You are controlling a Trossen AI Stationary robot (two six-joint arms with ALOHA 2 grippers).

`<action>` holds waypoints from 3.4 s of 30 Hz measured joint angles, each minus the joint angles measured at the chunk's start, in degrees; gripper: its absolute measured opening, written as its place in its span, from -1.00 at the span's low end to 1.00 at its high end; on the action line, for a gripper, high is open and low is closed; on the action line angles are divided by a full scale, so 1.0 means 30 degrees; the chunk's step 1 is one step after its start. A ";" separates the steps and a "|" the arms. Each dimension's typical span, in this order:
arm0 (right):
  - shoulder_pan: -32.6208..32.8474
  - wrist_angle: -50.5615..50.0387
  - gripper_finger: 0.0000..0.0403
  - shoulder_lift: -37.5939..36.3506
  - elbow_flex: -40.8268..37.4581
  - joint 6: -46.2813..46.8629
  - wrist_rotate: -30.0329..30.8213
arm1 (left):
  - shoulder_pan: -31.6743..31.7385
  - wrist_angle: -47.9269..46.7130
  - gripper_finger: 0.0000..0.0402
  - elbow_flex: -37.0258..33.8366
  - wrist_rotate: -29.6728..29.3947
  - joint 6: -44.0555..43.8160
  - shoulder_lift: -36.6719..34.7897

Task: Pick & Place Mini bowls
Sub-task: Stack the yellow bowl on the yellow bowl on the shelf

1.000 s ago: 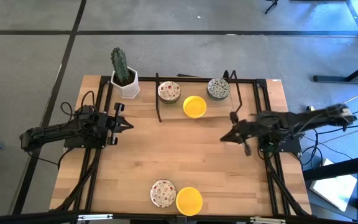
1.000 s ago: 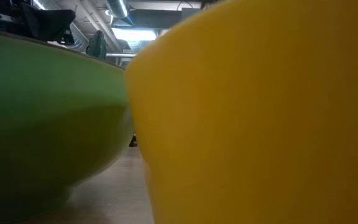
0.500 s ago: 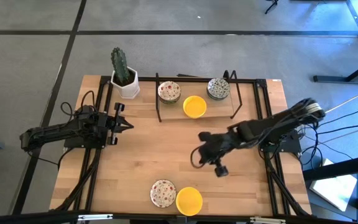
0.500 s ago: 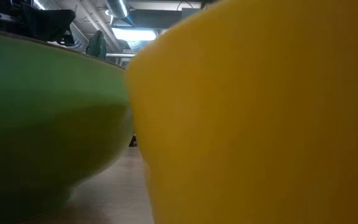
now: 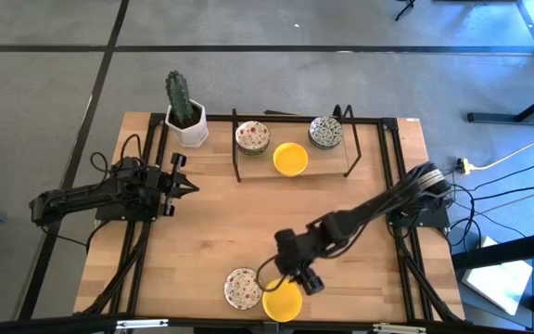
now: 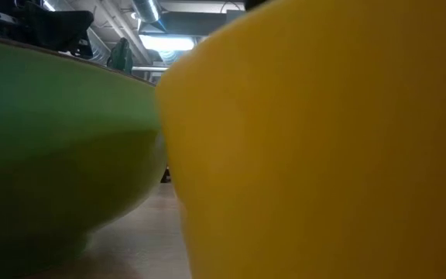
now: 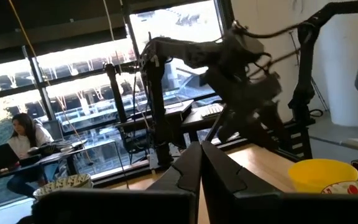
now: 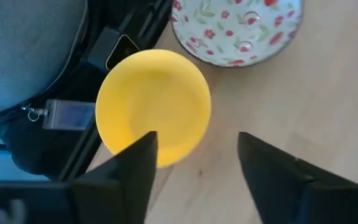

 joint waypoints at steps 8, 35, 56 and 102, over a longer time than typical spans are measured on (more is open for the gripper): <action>0.0405 0.1094 0.38 0.2209 0.0057 0.0619 0.0009 | -0.0005 -0.0046 -0.97 0.0000 0.0000 -0.0054 0.0000; 0.0528 0.2282 0.38 0.5087 0.0021 0.0692 -0.1188 | -0.0007 -0.0153 -0.98 0.0000 0.0000 -0.0008 0.0000; 0.0520 0.1350 -0.76 0.5012 0.0021 -0.0676 -0.1255 | -0.0003 -0.0153 -0.98 0.0000 0.0000 -0.0007 0.0000; -0.1223 1.5401 -0.97 -2.4490 -2.0568 -0.0459 0.9325 | 0.0000 -0.0466 -0.98 0.0000 -0.0116 0.0525 0.0007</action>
